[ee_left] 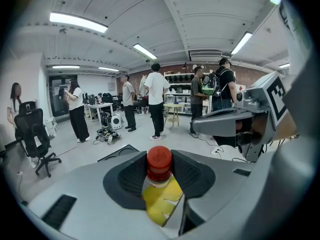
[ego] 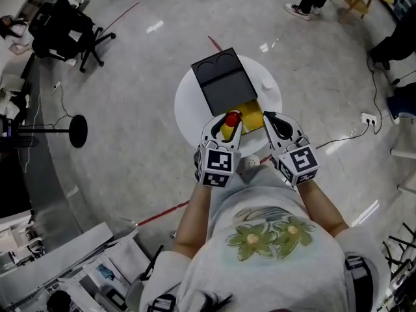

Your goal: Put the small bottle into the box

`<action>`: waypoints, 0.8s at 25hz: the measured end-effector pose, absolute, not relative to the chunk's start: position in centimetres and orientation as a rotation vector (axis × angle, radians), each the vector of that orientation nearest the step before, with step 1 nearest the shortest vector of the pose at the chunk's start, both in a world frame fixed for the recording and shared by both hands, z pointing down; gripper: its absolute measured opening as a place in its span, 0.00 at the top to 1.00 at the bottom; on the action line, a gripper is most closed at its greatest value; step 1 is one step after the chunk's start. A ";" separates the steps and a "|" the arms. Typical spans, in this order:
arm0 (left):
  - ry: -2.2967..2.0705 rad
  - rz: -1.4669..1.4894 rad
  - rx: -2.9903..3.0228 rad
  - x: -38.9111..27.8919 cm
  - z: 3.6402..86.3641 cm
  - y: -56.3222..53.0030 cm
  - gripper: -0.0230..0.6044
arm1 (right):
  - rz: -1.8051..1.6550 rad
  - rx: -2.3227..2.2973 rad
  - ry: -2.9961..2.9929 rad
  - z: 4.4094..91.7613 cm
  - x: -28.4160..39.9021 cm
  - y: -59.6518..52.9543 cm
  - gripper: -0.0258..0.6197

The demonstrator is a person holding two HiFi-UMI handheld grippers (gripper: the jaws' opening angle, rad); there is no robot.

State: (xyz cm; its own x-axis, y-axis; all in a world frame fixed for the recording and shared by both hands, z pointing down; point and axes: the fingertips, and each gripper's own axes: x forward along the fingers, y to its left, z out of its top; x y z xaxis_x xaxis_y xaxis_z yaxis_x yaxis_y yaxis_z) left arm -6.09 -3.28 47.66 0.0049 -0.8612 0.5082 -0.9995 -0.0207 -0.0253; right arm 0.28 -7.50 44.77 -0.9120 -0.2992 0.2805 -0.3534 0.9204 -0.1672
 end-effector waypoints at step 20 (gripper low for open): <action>-1.637 0.707 2.073 -6.7 51.9 -4.5 0.72 | 0.386 0.654 -2.763 46.1 -2.5 -8.9 0.95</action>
State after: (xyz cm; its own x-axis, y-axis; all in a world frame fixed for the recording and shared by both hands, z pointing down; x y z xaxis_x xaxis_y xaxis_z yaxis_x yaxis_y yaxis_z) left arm -6.70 -4.51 51.87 0.1839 -0.7683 0.6132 -0.9731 -0.2304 0.0032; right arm -2.46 -8.89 46.10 -0.8599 -0.3949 0.3235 -0.4684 0.8622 -0.1927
